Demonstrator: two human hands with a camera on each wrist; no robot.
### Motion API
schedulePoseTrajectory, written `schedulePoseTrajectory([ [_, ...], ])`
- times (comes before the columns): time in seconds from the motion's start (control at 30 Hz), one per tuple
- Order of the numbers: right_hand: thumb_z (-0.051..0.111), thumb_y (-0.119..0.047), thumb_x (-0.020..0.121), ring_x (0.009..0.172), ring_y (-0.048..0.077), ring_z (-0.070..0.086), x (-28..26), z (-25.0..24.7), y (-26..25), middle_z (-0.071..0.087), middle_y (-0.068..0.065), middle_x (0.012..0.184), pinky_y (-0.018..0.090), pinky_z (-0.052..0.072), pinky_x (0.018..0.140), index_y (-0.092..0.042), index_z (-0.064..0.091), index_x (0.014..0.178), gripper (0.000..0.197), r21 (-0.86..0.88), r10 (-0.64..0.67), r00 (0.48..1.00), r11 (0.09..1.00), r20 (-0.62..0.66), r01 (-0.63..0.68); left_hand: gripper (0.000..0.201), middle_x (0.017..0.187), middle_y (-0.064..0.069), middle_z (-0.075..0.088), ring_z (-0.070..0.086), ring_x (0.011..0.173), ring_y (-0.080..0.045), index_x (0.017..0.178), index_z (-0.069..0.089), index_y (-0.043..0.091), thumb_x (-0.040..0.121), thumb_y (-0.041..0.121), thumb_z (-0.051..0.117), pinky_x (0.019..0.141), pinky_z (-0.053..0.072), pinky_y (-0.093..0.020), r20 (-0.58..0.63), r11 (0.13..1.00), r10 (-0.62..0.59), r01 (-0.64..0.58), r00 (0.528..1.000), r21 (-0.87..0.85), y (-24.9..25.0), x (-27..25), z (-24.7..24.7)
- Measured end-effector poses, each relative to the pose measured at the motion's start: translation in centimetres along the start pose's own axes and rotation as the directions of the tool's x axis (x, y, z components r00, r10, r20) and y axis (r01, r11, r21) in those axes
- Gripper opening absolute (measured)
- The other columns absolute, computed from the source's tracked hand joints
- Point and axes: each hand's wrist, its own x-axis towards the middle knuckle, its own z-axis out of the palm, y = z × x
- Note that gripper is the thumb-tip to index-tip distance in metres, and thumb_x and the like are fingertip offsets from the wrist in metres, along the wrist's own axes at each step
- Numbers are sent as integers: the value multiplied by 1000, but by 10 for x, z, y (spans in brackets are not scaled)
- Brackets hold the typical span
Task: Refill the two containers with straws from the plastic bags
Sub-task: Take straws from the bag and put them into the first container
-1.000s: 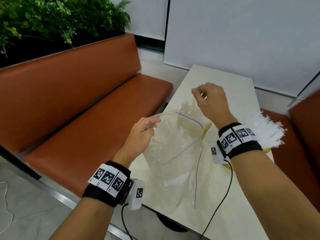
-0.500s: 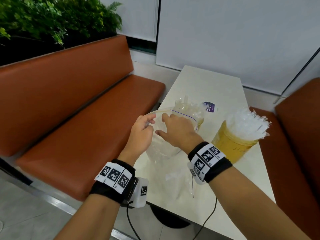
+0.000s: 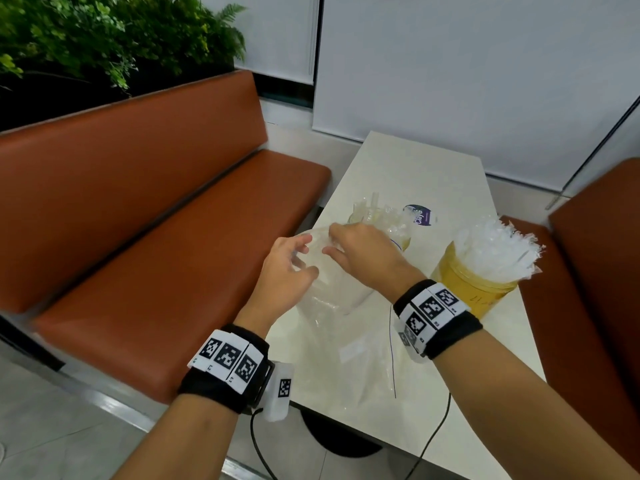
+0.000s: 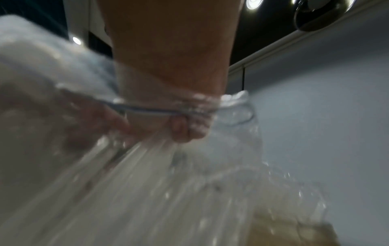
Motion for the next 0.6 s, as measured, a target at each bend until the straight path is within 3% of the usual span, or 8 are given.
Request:
schedulePoseTrajectory([
  [0.07,54,-42,101,84,33,65,1,-17,-2,69,9,92,33,37,63,-10,58,104,32,42,-61,996,997,-69,64,66,129,6,48,53,107,-1,141,55,28,81,12,78,74,43,-1,46,998,9,-12,999,54,1,0,1],
  [0.13,55,-41,101,77,30,64,2,-33,-8,68,5,86,32,37,60,-12,58,98,30,67,-124,985,989,-124,133,77,132,9,42,49,111,-4,142,53,33,74,30,89,72,40,-4,107,997,3,-11,994,71,3,1,3],
  [0.23,57,-39,100,72,27,63,4,-54,-17,67,1,81,32,39,57,-13,57,96,26,60,-170,969,981,-178,183,85,131,9,37,46,116,-12,138,52,36,64,52,91,78,39,-13,149,998,-39,30,988,62,7,2,4],
  [0.37,56,-40,101,70,21,57,10,-74,-28,56,-4,79,30,39,61,-13,55,100,27,38,-212,965,975,-152,220,93,134,7,35,39,125,-16,134,48,46,53,62,92,99,42,-27,218,999,0,-11,976,48,11,0,8],
  [0.5,55,-39,102,72,18,51,15,-76,-43,52,-3,83,29,36,63,-12,56,104,27,33,-248,954,966,-166,257,88,126,7,36,36,127,-14,112,38,64,43,68,91,105,38,-30,94,999,40,-43,995,31,20,0,20],
  [0.6,59,-37,100,70,17,55,17,-70,-51,57,-3,81,30,42,60,-11,59,103,26,64,-246,940,961,-236,268,75,126,3,44,43,125,-17,101,42,79,56,50,95,102,45,-32,-38,990,119,-122,992,-72,20,-2,31],
])
